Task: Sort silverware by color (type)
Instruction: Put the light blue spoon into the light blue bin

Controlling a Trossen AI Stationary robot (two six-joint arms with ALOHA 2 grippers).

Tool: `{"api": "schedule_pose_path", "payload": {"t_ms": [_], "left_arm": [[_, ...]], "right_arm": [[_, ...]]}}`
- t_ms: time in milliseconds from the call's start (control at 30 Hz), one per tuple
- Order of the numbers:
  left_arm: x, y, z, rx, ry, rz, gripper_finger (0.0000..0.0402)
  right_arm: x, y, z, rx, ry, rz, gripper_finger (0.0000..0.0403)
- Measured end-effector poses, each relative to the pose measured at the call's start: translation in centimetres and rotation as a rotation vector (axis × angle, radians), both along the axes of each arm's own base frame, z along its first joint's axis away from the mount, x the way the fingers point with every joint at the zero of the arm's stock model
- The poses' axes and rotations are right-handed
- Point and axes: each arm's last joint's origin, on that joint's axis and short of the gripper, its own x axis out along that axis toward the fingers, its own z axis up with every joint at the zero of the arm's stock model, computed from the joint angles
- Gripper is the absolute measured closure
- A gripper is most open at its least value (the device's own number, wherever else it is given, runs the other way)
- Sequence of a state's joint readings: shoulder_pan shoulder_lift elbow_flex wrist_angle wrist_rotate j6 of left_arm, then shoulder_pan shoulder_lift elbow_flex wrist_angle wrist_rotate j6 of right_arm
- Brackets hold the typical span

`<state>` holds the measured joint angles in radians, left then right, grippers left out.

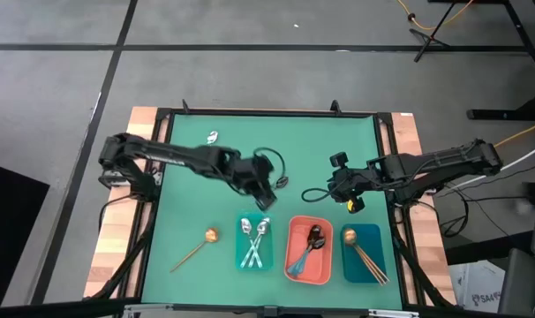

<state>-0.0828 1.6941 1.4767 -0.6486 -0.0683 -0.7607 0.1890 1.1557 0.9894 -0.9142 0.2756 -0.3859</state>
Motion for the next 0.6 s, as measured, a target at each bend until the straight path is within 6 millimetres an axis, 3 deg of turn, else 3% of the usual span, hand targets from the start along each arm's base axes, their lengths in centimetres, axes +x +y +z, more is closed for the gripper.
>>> {"api": "schedule_pose_path", "payload": {"t_ms": [233, 433, 600], "left_arm": [[-4.7, 4.3, 1.2, 0.120, 0.274, 0.080, 0.0370], [-6.2, 6.5, 0.7, 0.176, 0.434, 0.089, 0.0368], [-6.5, 8.5, 0.3, 0.180, 0.480, 0.093, 0.0337]], "right_arm": [[0.0, 0.0, 0.0, 0.003, 0.001, 0.002, 0.0315], [0.0, 0.0, 0.0, 0.006, -0.002, 0.003, 0.0315], [0.0, 0.0, 0.0, 0.007, -0.003, 0.004, 0.0315]]}}
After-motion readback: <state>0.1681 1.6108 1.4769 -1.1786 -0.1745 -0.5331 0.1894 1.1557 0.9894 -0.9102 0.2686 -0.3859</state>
